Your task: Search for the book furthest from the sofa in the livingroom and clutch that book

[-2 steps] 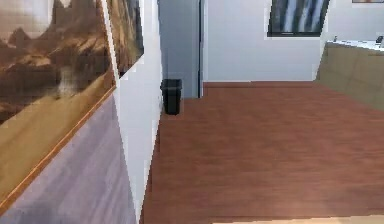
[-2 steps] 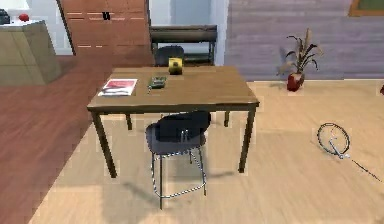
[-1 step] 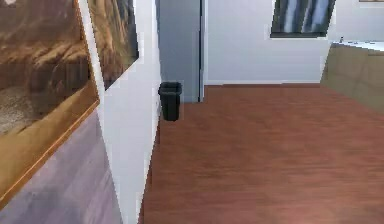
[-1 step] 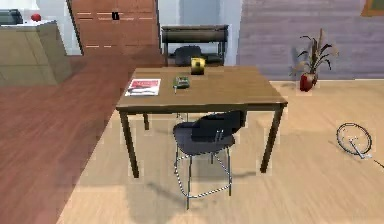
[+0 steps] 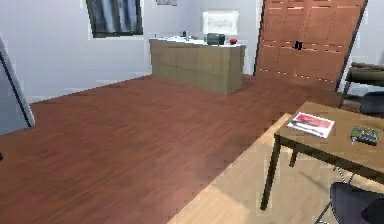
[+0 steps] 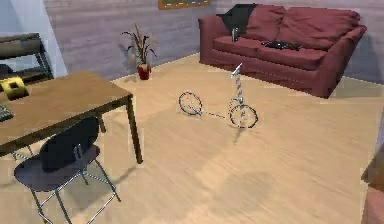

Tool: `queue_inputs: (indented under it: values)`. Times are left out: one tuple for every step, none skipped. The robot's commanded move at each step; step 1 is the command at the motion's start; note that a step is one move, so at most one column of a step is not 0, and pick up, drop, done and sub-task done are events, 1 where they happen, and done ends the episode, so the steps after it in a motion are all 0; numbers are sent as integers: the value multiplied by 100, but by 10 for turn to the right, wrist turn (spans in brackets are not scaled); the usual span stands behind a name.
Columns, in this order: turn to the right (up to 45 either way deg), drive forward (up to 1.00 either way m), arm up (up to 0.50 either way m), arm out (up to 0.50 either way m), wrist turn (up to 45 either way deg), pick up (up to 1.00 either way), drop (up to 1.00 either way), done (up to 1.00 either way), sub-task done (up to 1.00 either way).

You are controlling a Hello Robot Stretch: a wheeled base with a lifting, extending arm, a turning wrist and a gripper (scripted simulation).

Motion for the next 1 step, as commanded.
queue_inputs:
  values:
    - [420,0,0,0,0,0,0,0,0]
